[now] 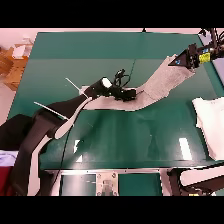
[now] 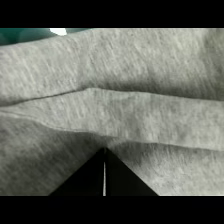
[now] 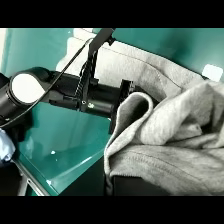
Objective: Fold the shirts.
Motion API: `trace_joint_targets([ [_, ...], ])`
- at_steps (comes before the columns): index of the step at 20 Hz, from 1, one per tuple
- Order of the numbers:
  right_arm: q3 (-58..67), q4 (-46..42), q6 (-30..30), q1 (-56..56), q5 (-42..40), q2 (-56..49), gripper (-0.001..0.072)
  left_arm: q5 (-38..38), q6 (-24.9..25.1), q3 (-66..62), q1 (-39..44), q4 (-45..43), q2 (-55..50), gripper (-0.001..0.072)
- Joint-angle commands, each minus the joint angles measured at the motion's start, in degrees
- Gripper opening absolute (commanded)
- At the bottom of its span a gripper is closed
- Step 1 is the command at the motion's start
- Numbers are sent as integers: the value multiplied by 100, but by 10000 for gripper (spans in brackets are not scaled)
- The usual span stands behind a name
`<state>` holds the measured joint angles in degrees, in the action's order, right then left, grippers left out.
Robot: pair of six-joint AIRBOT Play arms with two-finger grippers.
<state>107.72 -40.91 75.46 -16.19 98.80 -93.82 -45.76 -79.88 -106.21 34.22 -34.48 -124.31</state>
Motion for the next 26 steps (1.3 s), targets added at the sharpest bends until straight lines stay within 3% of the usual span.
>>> trace_joint_targets([
  [1,4,-234,68,33,13,48,14,-802,-59,-417,-155,46,-90,21],
  [5,4,-149,271,328,9,50,13,-2903,-59,-1377,-962,-251,109,20],
  [9,-2,-160,564,1410,-509,46,14,-3998,-70,-1360,-2059,-2402,1150,20],
  [12,-57,-179,715,2610,-1700,-133,14,-4660,208,-1360,-2796,-3829,1794,21],
  [16,-122,-173,857,4452,-3755,-1102,15,-4927,542,-1346,-3464,-4050,2186,21],
  [17,-122,-168,855,4935,-4529,-1473,55,-4916,542,-1320,-3567,-4046,2201,21],
  [19,-118,-173,855,5692,-5626,-2105,490,-4927,590,-1158,-3703,-4015,2210,21],
  [21,-118,-271,857,5816,-5449,-2282,463,-4977,826,-922,-3755,-4009,2210,21],
  [22,-81,-455,855,5622,-5038,-2208,352,-5012,876,-833,-3755,-4006,2210,21],
  [26,-68,-1231,1290,4065,-3388,-1624,357,-5036,990,-780,-3755,-4002,2210,21],
])
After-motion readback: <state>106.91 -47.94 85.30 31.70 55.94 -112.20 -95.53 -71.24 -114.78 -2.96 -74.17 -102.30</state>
